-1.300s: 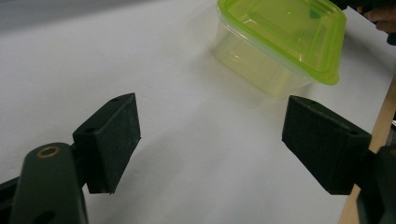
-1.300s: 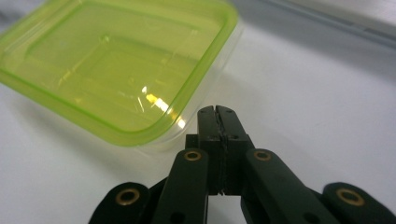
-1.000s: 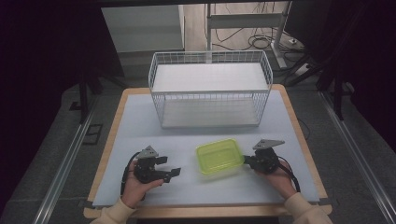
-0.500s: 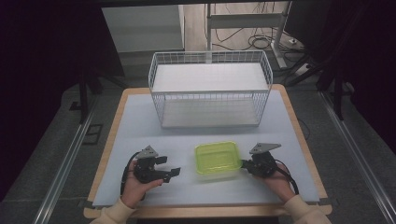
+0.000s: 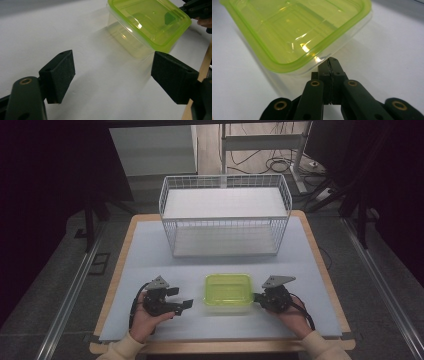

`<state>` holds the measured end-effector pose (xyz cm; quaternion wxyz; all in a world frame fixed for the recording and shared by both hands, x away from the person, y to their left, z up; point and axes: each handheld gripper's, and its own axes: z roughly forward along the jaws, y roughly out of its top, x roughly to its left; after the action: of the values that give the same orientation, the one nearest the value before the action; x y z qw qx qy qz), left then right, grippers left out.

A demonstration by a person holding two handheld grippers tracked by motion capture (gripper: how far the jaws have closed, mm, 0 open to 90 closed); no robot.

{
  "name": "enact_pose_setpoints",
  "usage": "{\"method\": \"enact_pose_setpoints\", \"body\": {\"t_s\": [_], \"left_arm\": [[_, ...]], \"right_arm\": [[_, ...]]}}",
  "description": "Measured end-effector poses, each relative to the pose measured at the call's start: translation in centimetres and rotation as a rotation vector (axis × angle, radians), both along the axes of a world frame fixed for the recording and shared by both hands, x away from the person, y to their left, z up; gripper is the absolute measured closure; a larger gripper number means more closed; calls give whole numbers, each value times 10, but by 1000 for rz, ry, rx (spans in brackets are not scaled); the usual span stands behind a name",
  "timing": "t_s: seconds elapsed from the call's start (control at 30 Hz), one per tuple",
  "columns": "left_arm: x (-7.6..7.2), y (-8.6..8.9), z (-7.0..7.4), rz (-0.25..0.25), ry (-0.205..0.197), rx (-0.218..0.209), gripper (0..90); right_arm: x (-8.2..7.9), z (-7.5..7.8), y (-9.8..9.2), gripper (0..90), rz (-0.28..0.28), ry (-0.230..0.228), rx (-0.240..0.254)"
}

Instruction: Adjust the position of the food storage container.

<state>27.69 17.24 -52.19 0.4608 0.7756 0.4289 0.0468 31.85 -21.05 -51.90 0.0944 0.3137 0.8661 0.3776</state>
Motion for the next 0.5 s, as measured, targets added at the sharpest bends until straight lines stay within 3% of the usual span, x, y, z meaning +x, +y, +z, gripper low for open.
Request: {"method": "enact_pose_setpoints", "body": {"t_s": [0.17,0.37,0.5], "left_arm": [[0,1,0,3,1,-11,186],[1,3,1,8,20,-44,187],[1,3,1,13,22,-45,187]], "right_arm": [[0,4,-7,894,-21,-6,12],[-4,16,-21,893,-65,-13,70],[-6,22,-29,882,-78,-17,106]]}}
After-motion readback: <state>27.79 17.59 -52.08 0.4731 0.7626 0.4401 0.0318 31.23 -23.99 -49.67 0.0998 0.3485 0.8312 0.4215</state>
